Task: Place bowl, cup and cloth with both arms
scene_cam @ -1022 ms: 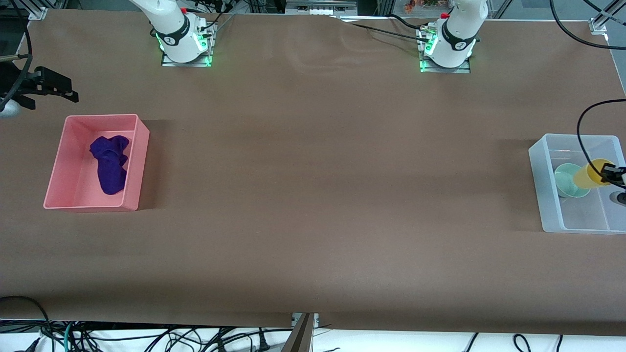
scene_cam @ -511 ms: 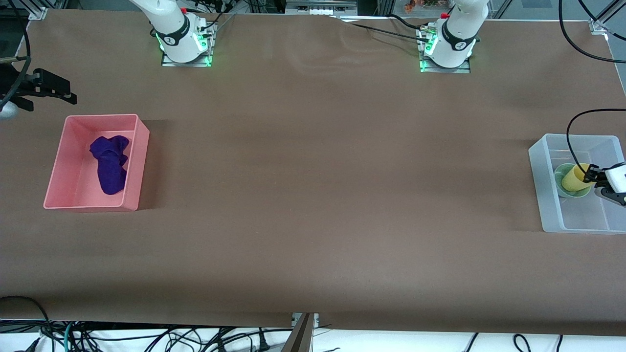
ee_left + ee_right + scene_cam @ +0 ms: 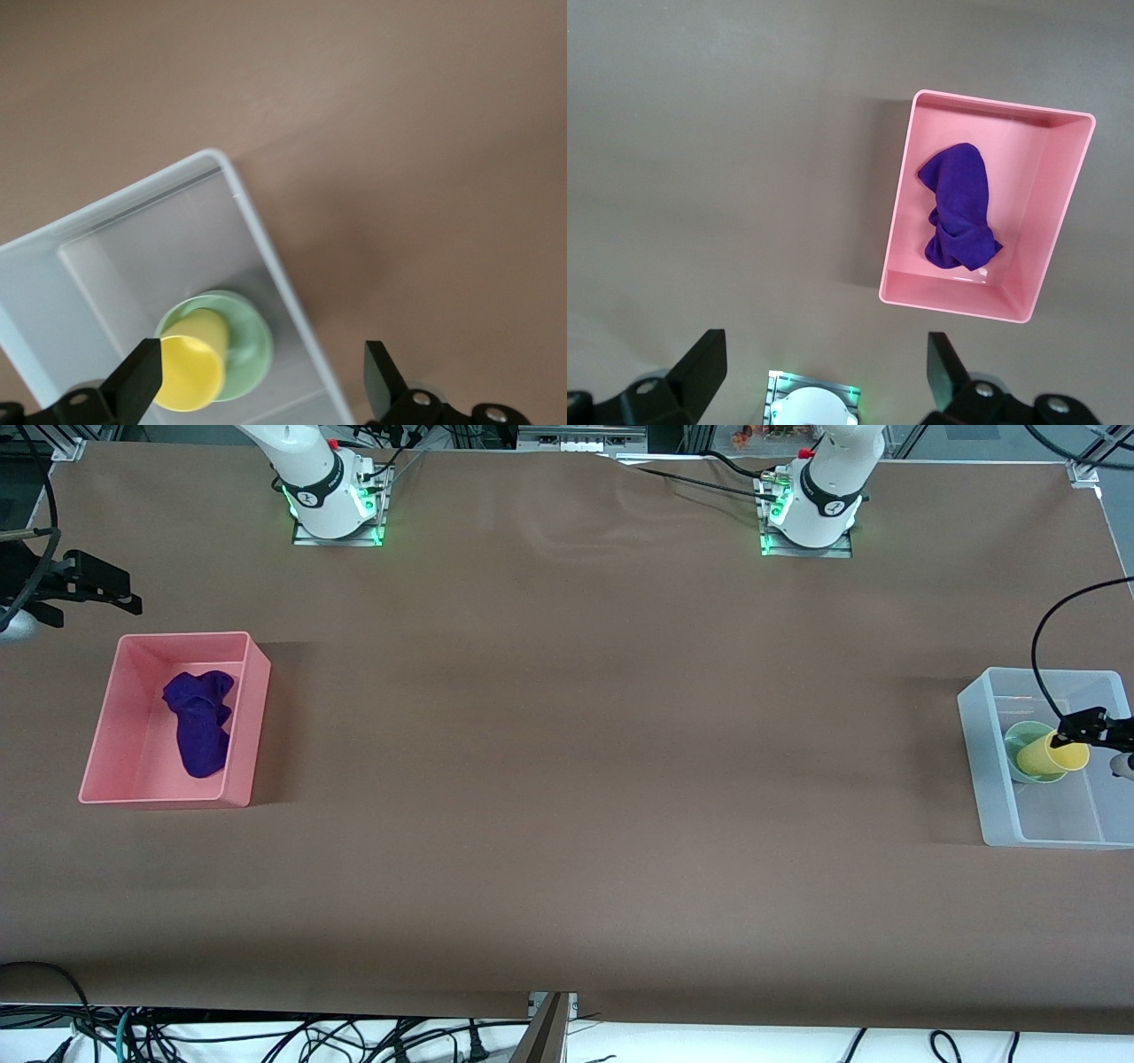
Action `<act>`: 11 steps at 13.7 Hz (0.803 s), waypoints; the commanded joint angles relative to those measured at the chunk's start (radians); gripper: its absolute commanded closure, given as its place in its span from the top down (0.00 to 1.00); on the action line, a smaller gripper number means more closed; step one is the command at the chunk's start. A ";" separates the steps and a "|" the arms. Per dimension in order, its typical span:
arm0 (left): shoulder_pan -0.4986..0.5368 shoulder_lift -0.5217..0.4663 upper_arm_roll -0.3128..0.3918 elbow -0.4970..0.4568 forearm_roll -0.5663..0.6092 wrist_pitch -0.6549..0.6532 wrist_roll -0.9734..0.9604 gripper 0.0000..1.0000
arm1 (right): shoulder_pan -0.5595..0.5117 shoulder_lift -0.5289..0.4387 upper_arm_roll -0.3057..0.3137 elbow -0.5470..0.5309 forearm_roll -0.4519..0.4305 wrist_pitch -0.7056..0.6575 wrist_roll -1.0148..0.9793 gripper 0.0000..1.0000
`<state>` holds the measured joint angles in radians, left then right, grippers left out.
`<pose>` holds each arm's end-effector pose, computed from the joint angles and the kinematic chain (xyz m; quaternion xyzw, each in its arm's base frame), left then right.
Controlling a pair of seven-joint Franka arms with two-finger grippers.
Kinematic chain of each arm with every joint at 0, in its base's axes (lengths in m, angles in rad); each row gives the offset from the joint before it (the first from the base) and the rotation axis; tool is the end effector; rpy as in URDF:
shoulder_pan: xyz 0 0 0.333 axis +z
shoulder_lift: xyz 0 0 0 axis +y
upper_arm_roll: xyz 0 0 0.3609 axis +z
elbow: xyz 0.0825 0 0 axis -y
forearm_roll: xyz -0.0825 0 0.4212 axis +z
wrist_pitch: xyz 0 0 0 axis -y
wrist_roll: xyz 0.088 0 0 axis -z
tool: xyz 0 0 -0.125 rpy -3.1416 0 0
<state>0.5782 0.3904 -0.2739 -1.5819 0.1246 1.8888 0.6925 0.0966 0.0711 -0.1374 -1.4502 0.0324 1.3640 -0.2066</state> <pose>0.6664 0.2457 0.4231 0.9779 -0.2060 -0.0330 0.0105 0.5915 -0.0163 0.6535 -0.9933 -0.0844 0.0763 0.0208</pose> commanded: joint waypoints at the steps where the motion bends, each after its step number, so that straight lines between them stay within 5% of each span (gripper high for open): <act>1: -0.030 0.004 -0.095 0.065 -0.008 -0.138 -0.240 1.00 | -0.001 0.006 0.007 0.018 -0.009 0.000 0.012 1.00; 5: -0.208 -0.054 -0.098 0.105 -0.006 -0.283 -0.494 1.00 | 0.000 0.006 0.009 0.021 -0.008 0.000 0.015 1.00; 11: -0.538 -0.305 0.187 -0.070 -0.113 -0.251 -0.761 1.00 | 0.011 0.006 0.010 0.021 -0.006 0.001 0.021 1.00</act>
<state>0.1242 0.2037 -0.2038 -1.5275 0.0768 1.6008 0.0130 0.0996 0.0711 -0.1317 -1.4494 0.0324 1.3669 -0.2007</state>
